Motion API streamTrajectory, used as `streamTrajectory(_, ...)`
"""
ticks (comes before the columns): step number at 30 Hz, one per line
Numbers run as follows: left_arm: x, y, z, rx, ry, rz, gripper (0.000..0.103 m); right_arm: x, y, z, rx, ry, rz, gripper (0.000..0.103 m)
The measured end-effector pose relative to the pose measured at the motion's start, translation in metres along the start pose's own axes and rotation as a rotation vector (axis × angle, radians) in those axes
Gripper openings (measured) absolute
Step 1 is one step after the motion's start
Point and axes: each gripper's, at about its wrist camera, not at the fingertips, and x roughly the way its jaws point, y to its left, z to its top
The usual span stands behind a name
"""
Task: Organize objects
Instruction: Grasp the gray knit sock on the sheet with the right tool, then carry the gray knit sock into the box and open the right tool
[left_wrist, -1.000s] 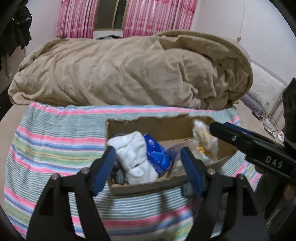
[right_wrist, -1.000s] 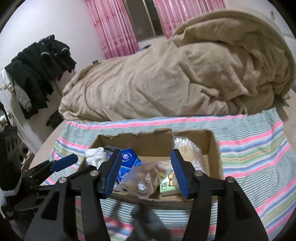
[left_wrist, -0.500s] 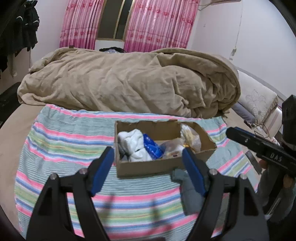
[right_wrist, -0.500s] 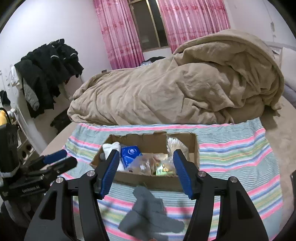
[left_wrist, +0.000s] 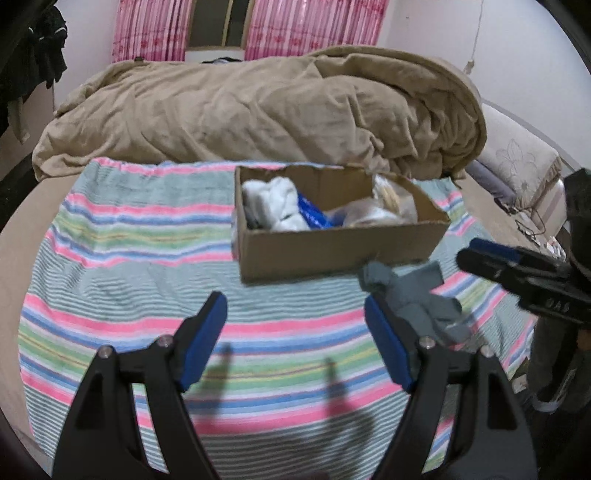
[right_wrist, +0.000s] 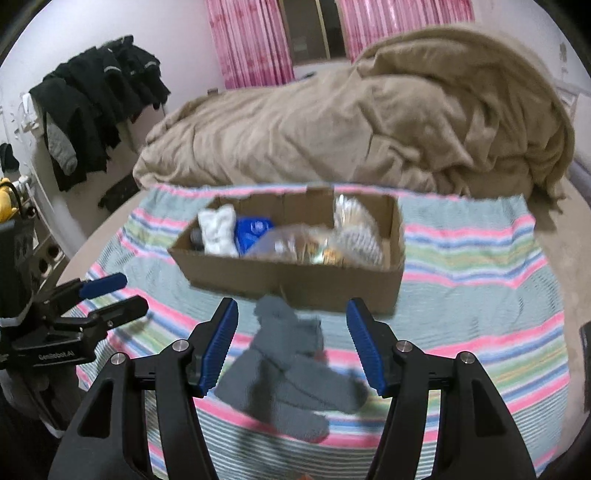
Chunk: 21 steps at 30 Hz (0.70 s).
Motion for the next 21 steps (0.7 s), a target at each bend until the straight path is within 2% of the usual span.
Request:
streamTrajectory(7,0.012,-0.005,-0.009,0.024,0.028,-0.004,0.078,0.027,0.004,-0.013,0.012,0.08,0.004,0.064)
streamTrajectory(10,0.023,-0.003,-0.013,0.027,0.06,0.018,0.078,0.038,0.006,-0.018,0.009,0.119,-0.006,0.064)
streamTrajectory(12,0.024,-0.002,-0.014,0.019,0.058,-0.01,0.078,0.046,0.006,-0.022,0.003,0.142,-0.007,0.064)
streamTrajectory(14,0.027,-0.003,-0.016,0.026,0.064,0.008,0.078,0.053,0.006,-0.025,-0.001,0.165,-0.013,0.064)
streamTrajectory(18,0.03,-0.004,-0.017,0.023,0.069,-0.006,0.078,0.063,0.011,-0.03,-0.02,0.194,0.008,0.064)
streamTrajectory(21,0.034,-0.006,-0.018,0.025,0.083,-0.011,0.078,0.061,0.023,-0.032,-0.089,0.172,0.001,0.051)
